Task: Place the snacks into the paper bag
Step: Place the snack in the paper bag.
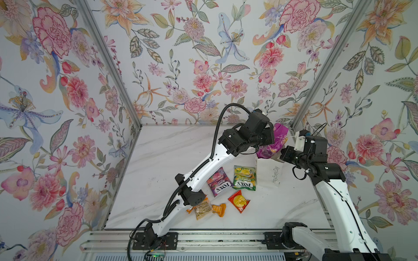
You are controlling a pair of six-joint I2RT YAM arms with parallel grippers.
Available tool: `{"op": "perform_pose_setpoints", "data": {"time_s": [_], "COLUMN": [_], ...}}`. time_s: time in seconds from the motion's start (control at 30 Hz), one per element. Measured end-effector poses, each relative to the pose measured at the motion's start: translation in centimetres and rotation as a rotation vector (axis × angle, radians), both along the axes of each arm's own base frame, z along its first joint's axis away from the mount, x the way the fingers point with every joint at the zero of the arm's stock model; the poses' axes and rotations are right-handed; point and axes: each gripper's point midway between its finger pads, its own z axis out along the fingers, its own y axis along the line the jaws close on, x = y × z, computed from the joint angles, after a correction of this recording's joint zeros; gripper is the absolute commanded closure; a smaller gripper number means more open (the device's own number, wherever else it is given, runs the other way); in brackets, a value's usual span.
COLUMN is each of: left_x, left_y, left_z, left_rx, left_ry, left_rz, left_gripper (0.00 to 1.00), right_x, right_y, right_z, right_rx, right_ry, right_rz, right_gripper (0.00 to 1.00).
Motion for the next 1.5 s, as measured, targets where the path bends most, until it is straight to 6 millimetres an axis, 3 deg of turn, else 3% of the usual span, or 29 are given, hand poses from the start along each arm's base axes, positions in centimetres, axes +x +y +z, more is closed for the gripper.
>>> {"op": "perform_pose_setpoints", "data": {"time_s": [0.33, 0.57, 0.83, 1.1, 1.17, 1.27, 1.5], "left_x": [1.1, 2.0, 2.8, 3.7, 3.7, 3.8, 4.6], "left_y": [-0.6, -1.4, -1.2, -1.2, -1.0, -1.0, -0.7], "left_z": [-1.3, -3.6, -4.2, -7.0, -7.5, -7.6, -6.4], "left_rx": [-0.041, -0.044, -0.051, -0.006, 0.007, 0.015, -0.007], "left_ry": [0.074, 0.131, 0.156, 0.191, 0.199, 0.192, 0.149], "left_rz": [0.013, 0.021, 0.035, 0.048, 0.05, 0.047, 0.061], "left_gripper": [1.0, 1.0, 1.0, 0.98, 0.94, 0.77, 0.62], "right_x": [0.0, 0.1, 0.1, 0.2, 0.2, 0.2, 0.2], "right_y": [0.0, 0.1, 0.1, 0.0, 0.0, 0.0, 0.0], "right_z": [0.0, -0.1, -0.1, -0.1, -0.2, -0.1, -0.2], "right_rx": [0.01, 0.015, 0.016, 0.01, 0.009, 0.009, 0.007], "right_ry": [0.001, -0.001, -0.004, -0.003, -0.003, -0.007, -0.006], "right_rz": [-0.004, -0.003, -0.002, -0.009, -0.01, -0.01, -0.011], "right_gripper": [1.0, 1.0, 1.0, 1.0, 1.0, 1.0, 1.0]}}
